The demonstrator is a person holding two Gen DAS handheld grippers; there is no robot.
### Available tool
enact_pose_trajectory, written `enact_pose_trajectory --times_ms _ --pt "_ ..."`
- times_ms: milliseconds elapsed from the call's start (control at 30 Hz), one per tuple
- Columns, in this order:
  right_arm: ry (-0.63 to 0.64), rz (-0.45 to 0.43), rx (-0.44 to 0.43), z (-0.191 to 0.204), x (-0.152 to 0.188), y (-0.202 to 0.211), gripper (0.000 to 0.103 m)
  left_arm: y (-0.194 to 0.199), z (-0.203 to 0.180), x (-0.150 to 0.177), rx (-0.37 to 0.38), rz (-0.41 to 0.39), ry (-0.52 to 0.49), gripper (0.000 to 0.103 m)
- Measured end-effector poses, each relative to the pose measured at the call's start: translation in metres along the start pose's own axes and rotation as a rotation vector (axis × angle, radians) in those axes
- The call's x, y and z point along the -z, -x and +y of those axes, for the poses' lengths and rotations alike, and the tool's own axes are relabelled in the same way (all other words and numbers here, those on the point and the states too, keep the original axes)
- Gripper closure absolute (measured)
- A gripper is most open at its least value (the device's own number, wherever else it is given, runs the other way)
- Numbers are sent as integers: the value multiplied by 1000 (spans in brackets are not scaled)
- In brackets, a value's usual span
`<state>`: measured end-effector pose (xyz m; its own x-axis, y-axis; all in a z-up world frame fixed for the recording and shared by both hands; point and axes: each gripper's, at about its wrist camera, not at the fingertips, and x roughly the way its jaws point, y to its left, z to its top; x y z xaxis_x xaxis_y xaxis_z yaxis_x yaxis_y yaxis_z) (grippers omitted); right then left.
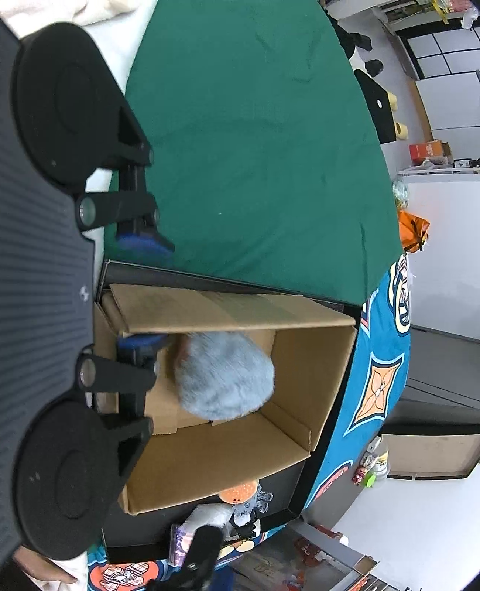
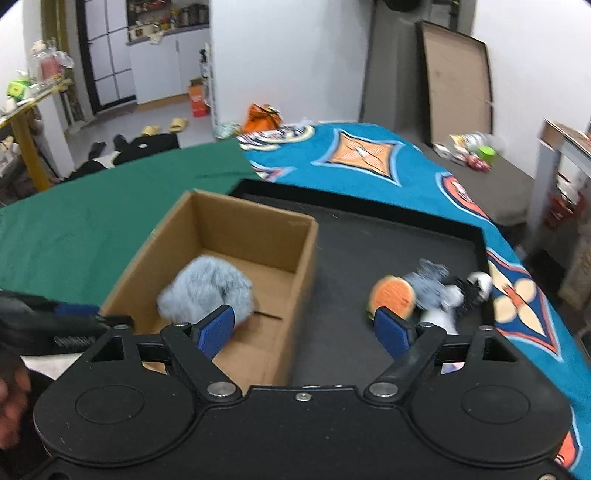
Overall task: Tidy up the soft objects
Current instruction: 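Carry the plush ball into the cardboard box and open the right gripper, then grasp the Vinda tissue pack with the right gripper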
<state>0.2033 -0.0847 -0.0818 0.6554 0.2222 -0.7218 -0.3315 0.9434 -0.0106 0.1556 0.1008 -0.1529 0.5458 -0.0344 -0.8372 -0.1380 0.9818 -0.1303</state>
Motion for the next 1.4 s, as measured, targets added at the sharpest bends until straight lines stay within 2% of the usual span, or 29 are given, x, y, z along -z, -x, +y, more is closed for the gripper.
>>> enact_pose_trajectory --times_ms 133,233,700,1100,1400 --pt "-35 20 31 -20 14 2 21 2 -5 1 -21 -4 -22 27" --pt "-72 22 46 -34 22 3 21 4 -11 3 -44 -20 -51 21" --pt "-227 6 123 -109 45 -3 21 9 -30 4 -102 -66 -114 19" --pt "-422 -13 182 -165 71 -23 27 10 -49 4 -165 -108 -179 16" --pt "-528 17 180 -189 82 -43 29 0 -60 1 -217 -70 -221 16"
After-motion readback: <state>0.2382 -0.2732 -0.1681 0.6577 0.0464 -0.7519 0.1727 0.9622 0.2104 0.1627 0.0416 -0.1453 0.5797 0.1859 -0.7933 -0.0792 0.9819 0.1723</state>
